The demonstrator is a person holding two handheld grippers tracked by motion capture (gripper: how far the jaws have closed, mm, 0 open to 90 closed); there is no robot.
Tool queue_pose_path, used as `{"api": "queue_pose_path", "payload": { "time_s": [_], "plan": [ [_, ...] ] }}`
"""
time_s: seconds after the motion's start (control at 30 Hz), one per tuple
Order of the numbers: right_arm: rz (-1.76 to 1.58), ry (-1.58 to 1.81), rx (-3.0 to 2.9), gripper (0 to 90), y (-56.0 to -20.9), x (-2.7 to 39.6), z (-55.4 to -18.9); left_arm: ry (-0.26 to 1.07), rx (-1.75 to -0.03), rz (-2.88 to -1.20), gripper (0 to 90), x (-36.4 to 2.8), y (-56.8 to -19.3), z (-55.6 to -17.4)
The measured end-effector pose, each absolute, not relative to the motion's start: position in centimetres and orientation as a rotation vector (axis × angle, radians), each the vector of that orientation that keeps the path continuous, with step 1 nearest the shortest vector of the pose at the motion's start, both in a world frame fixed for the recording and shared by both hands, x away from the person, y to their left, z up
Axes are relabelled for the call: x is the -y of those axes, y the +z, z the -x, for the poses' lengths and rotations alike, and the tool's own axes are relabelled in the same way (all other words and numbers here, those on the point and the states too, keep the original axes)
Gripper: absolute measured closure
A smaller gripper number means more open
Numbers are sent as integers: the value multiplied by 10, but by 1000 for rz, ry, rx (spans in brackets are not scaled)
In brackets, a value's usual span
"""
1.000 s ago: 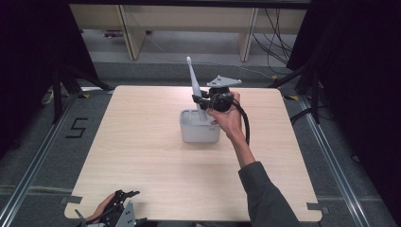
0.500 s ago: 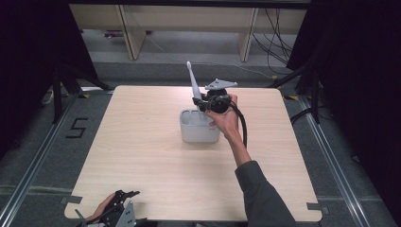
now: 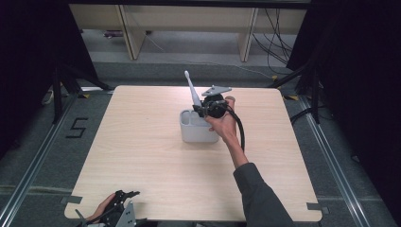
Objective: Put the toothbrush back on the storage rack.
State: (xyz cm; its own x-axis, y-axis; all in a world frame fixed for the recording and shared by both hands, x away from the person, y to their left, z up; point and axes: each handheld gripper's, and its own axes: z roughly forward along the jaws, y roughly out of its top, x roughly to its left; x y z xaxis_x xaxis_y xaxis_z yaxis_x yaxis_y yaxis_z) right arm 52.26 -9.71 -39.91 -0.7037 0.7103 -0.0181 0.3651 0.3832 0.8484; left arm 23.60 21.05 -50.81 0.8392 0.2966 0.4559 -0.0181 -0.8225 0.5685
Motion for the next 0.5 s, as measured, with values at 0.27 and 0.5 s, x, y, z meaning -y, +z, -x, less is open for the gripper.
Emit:
{"api": "queue_pose_path", "payload": {
  "time_s": [0.27,0.5],
  "plan": [
    [-943,1182,-2319,666,-406,96,-522,739,-204,-2427,160,-210,-510,-236],
    [-1010,1137,-2342,665,-409,94,-520,740,-209,-2431,160,-210,-510,-236]
  ]
}}
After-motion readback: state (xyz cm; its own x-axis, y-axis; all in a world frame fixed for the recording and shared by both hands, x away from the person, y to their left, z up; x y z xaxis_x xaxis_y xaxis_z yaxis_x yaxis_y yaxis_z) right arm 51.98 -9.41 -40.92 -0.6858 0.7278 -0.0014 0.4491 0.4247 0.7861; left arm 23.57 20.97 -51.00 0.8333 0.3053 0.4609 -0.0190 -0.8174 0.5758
